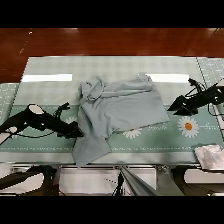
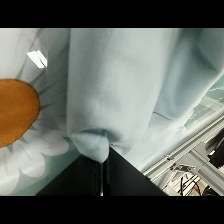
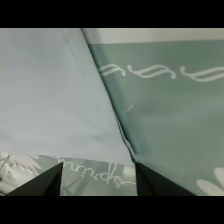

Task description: Fold the shirts.

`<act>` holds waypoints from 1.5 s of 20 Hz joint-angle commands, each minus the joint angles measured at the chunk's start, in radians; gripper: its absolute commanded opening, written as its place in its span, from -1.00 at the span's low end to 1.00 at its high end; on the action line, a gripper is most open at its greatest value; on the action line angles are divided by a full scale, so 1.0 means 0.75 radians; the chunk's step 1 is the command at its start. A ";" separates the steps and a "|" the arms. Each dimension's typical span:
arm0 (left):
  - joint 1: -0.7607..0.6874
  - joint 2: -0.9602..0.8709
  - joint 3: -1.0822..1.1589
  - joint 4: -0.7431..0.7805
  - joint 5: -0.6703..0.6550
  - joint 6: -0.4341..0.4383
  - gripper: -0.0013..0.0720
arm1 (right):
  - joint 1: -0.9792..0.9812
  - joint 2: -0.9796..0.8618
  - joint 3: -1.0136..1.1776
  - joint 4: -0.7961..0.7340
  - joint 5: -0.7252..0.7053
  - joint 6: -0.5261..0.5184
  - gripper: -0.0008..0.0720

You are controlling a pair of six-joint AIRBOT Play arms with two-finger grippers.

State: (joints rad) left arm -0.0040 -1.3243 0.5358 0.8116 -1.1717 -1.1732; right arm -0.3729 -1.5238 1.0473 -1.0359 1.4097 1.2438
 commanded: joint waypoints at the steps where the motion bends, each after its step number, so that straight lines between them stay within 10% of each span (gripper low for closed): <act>1: -0.001 -0.001 0.000 0.000 -0.010 0.005 -0.86 | 0.012 -0.001 -0.092 0.026 -0.110 0.018 0.49; 9: -0.001 -0.001 0.001 -0.008 0.018 0.018 -0.86 | 0.241 -0.001 -0.226 0.039 -0.347 0.040 0.38; 12: -0.001 0.010 0.041 -0.011 0.016 0.033 -0.88 | 0.368 0.003 -0.205 0.044 -0.420 0.067 -0.92; 17: -0.001 0.304 0.392 -0.011 0.050 0.047 -0.88 | 0.340 0.243 0.148 0.042 -0.180 -0.088 -0.91; 26: -0.001 0.797 1.365 0.005 0.497 0.048 -0.88 | 0.325 0.922 0.778 -0.012 -0.610 -0.037 -0.92; 30: -0.001 0.869 1.497 0.006 0.437 0.048 -0.88 | 0.325 1.058 0.835 -0.171 -0.606 0.020 -0.92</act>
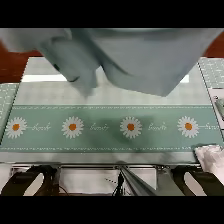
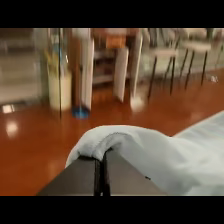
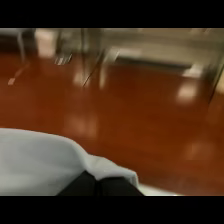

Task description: Fold the shirts.

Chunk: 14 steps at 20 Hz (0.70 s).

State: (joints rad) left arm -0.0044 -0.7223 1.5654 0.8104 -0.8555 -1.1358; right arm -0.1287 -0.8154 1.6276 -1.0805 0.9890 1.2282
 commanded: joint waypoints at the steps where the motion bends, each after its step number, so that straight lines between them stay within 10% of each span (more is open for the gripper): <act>1: -0.001 0.085 0.131 0.016 -0.027 -0.002 -0.88 | -0.001 0.142 0.061 -0.160 -0.034 0.075 -0.91; 14: -0.001 0.098 0.106 0.407 -0.834 -0.490 -0.88 | -0.001 0.156 0.061 -0.531 0.631 0.267 -0.92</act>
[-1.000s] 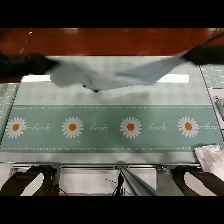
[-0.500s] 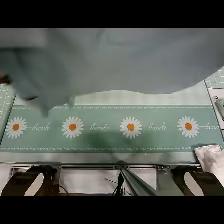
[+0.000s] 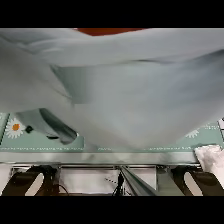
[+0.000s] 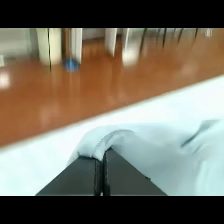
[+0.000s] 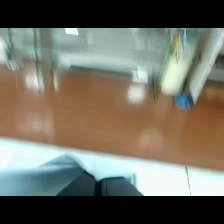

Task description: Fold the shirts.

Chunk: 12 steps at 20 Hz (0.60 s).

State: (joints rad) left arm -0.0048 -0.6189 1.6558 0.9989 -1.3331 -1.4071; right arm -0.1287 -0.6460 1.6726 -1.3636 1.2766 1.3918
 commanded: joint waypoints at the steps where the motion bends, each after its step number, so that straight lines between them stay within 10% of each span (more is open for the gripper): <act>1: 0.000 -0.083 -0.047 0.181 -0.240 -0.141 -0.88 | -0.001 -0.151 0.001 -0.184 0.346 0.040 -0.92; 12: 0.001 -0.934 -0.246 0.167 0.201 0.113 -0.88 | -0.001 -1.071 0.001 -0.099 -0.083 0.041 -0.91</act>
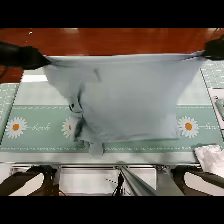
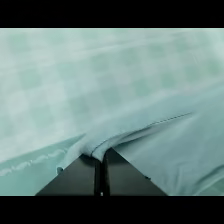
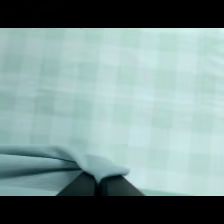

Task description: Fold the shirts.

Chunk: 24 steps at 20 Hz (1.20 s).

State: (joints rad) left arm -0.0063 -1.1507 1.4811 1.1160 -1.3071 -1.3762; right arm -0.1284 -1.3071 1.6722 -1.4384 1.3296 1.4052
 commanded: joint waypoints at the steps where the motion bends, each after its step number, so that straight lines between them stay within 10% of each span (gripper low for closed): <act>1: 0.005 -0.294 -0.013 0.014 0.206 0.079 -0.88 | -0.001 -0.235 0.002 0.001 -0.176 0.041 -0.91; 7: -0.003 -0.622 -0.013 -0.170 0.067 0.048 -0.88 | -0.001 -0.404 0.002 0.126 -0.065 0.102 -0.91; 9: -0.003 -0.667 -0.013 -0.209 0.014 0.048 -0.41 | -0.001 -0.410 0.002 0.151 -0.050 0.102 -0.85; 11: 0.020 -0.666 -0.002 -0.196 -0.049 0.045 0.22 | -0.002 -0.384 0.002 0.151 -0.023 0.100 -0.32; 14: 0.107 -0.625 0.067 -0.117 -0.262 -0.012 0.22 | -0.026 -0.298 0.002 0.088 0.163 -0.041 0.26; 19: 0.235 -0.362 -0.124 -0.021 -0.343 -0.070 0.22 | -0.156 -0.195 -0.003 -0.164 0.384 0.001 0.17; 22: 0.218 -0.174 -0.458 0.021 -0.339 -0.049 0.82 | -0.259 -0.139 -0.142 -0.054 0.370 -0.007 0.18; 24: 0.192 -0.069 -0.695 0.026 -0.284 -0.032 0.84 | -0.301 -0.104 -0.281 0.017 0.358 -0.029 0.18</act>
State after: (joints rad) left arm 0.1463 -1.3155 1.1683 1.1099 -1.5406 -1.4105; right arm -0.3019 -1.4212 1.5627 -1.4837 1.5822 1.3987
